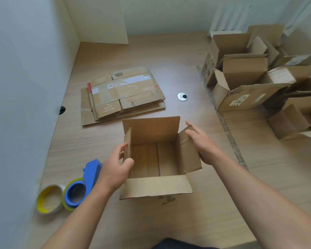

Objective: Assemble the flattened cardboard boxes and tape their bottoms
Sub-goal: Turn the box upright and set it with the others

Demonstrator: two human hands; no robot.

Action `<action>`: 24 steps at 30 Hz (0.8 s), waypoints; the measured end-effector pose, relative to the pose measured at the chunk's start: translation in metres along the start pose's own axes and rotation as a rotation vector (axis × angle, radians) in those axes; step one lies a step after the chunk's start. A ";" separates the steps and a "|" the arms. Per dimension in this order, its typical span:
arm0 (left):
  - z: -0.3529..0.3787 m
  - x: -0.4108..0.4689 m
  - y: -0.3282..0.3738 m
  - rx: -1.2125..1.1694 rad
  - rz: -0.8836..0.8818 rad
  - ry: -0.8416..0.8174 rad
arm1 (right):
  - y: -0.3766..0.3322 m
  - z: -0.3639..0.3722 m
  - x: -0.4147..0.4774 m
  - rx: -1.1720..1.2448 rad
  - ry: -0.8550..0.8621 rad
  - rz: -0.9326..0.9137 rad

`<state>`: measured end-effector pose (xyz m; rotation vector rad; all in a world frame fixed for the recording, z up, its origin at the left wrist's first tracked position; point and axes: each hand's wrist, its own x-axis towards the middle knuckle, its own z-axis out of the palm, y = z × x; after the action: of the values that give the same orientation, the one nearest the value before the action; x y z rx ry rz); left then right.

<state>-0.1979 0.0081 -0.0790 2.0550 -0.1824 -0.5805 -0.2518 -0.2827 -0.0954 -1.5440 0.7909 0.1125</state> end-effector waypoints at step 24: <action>-0.017 -0.014 -0.034 0.170 0.131 0.337 | 0.025 0.001 -0.045 -0.304 0.522 -0.233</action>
<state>-0.2061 0.0439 -0.0957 2.2503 -0.1701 -0.1364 -0.2990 -0.2618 -0.0935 -1.9788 1.0240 -0.3721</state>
